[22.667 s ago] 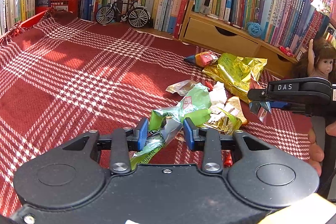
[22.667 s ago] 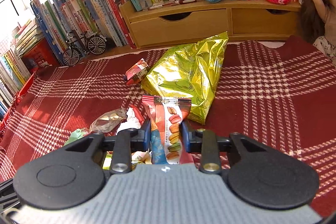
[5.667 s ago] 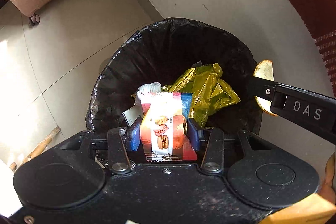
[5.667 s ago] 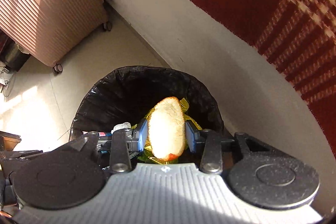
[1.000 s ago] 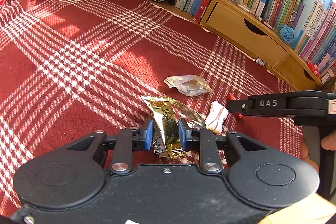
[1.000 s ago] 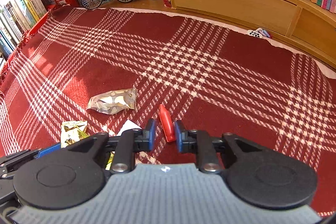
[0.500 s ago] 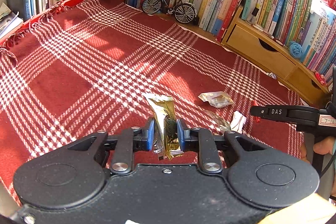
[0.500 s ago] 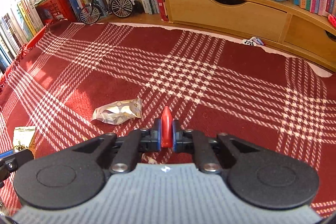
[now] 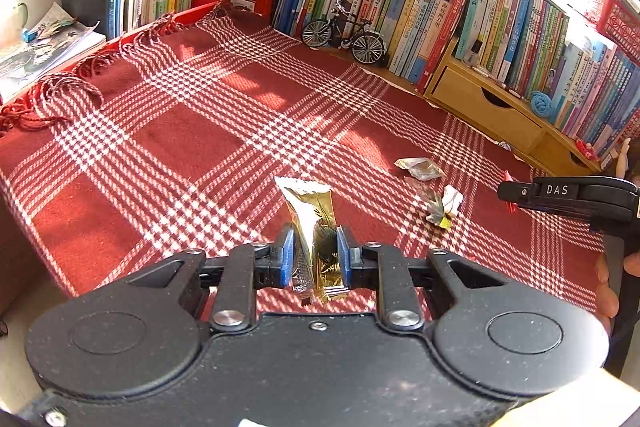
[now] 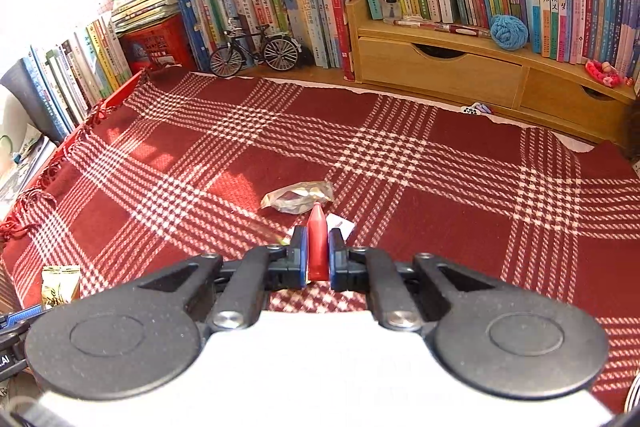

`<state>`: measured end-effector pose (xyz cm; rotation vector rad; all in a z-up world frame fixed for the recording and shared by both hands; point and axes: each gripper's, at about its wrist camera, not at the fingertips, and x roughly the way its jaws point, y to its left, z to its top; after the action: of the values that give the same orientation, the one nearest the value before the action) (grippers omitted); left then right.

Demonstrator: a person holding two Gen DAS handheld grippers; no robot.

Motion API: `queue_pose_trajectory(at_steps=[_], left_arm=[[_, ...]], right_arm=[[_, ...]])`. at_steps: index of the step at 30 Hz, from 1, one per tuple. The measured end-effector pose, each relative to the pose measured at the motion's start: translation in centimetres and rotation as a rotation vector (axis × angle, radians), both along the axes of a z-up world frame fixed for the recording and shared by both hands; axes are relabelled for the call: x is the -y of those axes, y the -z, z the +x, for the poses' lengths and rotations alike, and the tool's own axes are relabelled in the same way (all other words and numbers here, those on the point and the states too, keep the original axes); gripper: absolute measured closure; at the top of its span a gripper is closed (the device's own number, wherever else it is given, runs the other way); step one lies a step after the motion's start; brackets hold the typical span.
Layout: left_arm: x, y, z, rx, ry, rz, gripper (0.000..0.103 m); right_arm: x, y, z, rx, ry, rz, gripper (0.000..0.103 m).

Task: Collect trash
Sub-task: 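Carry the gold wrapper and red item over the trash bin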

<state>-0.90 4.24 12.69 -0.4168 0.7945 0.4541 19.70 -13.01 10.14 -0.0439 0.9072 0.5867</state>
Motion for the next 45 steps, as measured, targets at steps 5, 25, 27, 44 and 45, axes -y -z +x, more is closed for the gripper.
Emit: queue_pose_trajectory(at_steps=[5,25,27,44,45], left_arm=[[0.6,-1.6,-6.0,0.017,-0.020,0.005,0.082],[3.2,-0.7,-23.7,-0.028,-0.110,-0.040,0.082],[3.3,0.0,-24.7,-0.046,-0.125,-0.049,0.082],[3.5,13.5,-31.9,-0.279,-0.288,-0.206,0.082],[3.5,14.5,-31.9,-0.294,-0.292,-0.217,0.082]], right_arm=[[0.0,-1.5,-5.1,0.006,-0.021,0.014,0.089],[-0.1,-1.8,-21.5,-0.055,-0.156,0.011,0.089],[-0.4,-1.3,-22.7,-0.075,-0.182,0.006,0.089],[-4.4,11.0,-32.3,-0.297,-0.433,-0.142,0.089],[-4.7,11.9,-32.7,-0.306,-0.436,-0.154,0.089]])
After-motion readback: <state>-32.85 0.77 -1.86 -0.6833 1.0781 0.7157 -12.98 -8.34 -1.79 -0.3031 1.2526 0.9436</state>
